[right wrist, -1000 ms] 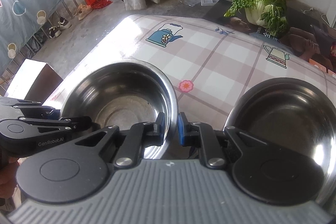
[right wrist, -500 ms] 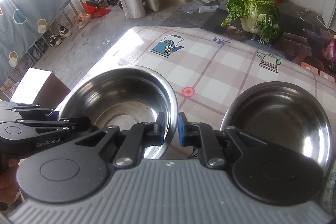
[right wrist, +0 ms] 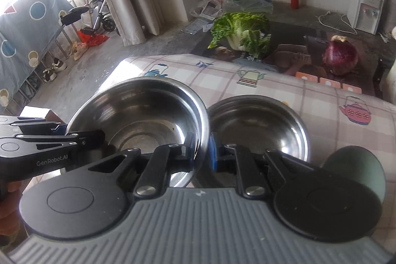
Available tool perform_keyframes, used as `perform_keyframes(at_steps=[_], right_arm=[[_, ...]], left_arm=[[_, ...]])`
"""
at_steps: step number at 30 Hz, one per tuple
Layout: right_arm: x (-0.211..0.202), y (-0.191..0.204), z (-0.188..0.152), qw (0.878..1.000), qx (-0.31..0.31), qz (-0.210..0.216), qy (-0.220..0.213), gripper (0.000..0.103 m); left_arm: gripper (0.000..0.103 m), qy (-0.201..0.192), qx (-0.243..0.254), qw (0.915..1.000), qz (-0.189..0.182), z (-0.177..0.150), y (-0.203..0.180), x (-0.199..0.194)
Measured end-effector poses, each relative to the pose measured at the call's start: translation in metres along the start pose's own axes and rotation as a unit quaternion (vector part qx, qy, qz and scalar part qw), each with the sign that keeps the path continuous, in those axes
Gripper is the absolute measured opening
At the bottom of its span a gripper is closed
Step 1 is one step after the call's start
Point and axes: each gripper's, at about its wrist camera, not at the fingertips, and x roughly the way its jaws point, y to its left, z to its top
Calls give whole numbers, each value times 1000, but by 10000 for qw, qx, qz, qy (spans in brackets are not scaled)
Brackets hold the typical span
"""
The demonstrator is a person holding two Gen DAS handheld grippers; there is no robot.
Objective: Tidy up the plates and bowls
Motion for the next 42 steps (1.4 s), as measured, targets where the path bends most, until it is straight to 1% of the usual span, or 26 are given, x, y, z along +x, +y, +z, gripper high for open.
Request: perform_keyframes(at_steps=[5, 10, 15, 21, 24, 26, 29, 32, 33, 35, 36, 38, 42], right_arm=[[-9, -45, -4, 9994, 219, -284, -25, 12], [-4, -81, -12, 9983, 454, -367, 11, 12], [14, -95, -16, 9977, 499, -435, 131, 12], [31, -96, -17, 9974, 431, -554, 137, 15], [37, -96, -16, 9972, 350, -642, 142, 15], [38, -95, -14, 9968, 231, -761, 114, 16], [36, -93, -13, 9961, 117, -868, 35, 19], [26, -94, -12, 9963, 149, -849, -46, 20], [22, -95, -11, 9964, 178, -829, -67, 20], [10, -96, -12, 9966, 243, -780, -130, 21], [2, -98, -14, 9966, 278, -761, -168, 21], [-12, -102, -17, 9963, 331, -757, -227, 23], [-45, -114, -30, 9953, 453, -793, -330, 26]], left_arm=[[23, 96, 238, 9996, -139, 6, -40, 24], [23, 269, 361, 9989, -163, 8, -62, 51], [23, 401, 417, 9983, -114, 8, -69, 69], [25, 326, 531, 9981, -20, 9, -72, 74], [26, 280, 528, 9982, 4, 10, -70, 72], [32, 239, 520, 9984, -5, 10, -68, 69], [35, 150, 572, 9982, -41, 7, -67, 59], [40, 43, 649, 9978, -131, 5, -69, 44], [43, -2, 681, 9975, -173, 4, -70, 38], [49, -91, 750, 9967, -286, 1, -76, 25], [51, -119, 768, 9963, -359, 0, -79, 19], [55, -135, 762, 9953, -575, -3, -86, 8], [59, -109, 716, 9918, -1053, -10, -105, -8]])
